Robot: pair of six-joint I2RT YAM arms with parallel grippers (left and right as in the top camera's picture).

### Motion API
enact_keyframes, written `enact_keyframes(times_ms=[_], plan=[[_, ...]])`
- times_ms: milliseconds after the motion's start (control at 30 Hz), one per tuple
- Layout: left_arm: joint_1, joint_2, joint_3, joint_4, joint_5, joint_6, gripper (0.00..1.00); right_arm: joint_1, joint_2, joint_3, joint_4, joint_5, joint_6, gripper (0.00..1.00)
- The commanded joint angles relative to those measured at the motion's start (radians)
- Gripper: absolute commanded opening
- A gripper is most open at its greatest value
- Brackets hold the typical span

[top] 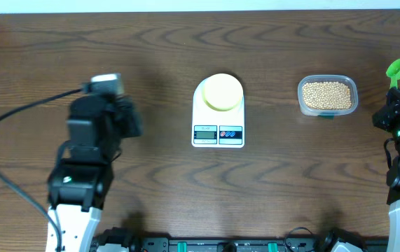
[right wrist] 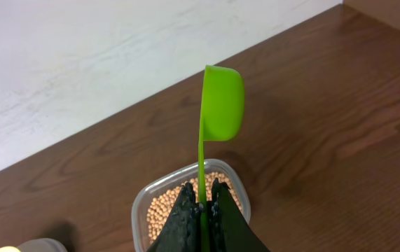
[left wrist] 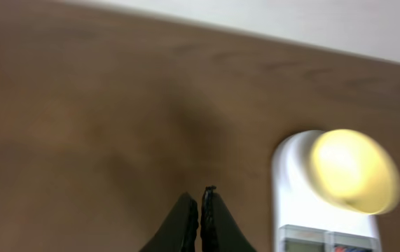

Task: Scoop item into bowl and weigh 50g on scale
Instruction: 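Pull the left arm back from the scale toward its base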

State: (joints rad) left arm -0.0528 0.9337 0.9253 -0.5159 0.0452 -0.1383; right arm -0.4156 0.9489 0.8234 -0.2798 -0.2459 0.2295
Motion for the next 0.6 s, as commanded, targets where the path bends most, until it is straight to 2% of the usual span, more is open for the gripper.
enact_keyframes(times_ms=[0, 100, 133, 167, 233, 300, 333, 367, 567], plan=[[0.105, -0.009, 0.006, -0.07, -0.005, -0.01, 0.07, -0.003, 0.0, 0.015, -0.001, 0.008, -0.01, 0.01], [0.167, 0.001, 0.006, -0.129, -0.005, -0.01, 0.08, -0.004, 0.0, 0.015, -0.001, 0.008, -0.01, 0.01], [0.183, 0.008, 0.006, -0.143, -0.005, -0.01, 0.12, -0.005, 0.0, 0.015, -0.001, 0.008, -0.01, 0.01], [0.195, 0.015, 0.006, -0.154, -0.005, -0.01, 0.22, -0.006, 0.0, 0.015, -0.001, 0.009, -0.01, 0.01], [0.212, 0.031, 0.006, -0.172, -0.006, -0.009, 0.34, -0.016, 0.0, 0.015, -0.001, 0.018, -0.01, 0.01], [0.221, 0.051, 0.006, -0.187, -0.005, -0.009, 0.55, -0.03, 0.0, 0.015, -0.001, 0.04, -0.01, 0.01], [0.221, 0.061, 0.006, -0.188, -0.005, -0.009, 0.79, -0.04, 0.0, 0.015, -0.001, 0.051, -0.01, 0.01], [0.221, 0.072, 0.006, -0.191, -0.005, -0.009, 0.98, -0.05, 0.0, 0.015, 0.0, 0.06, -0.01, 0.01], [0.221, 0.155, 0.006, -0.198, -0.014, -0.005, 0.98, -0.134, 0.0, 0.015, 0.007, 0.063, 0.055, 0.01]])
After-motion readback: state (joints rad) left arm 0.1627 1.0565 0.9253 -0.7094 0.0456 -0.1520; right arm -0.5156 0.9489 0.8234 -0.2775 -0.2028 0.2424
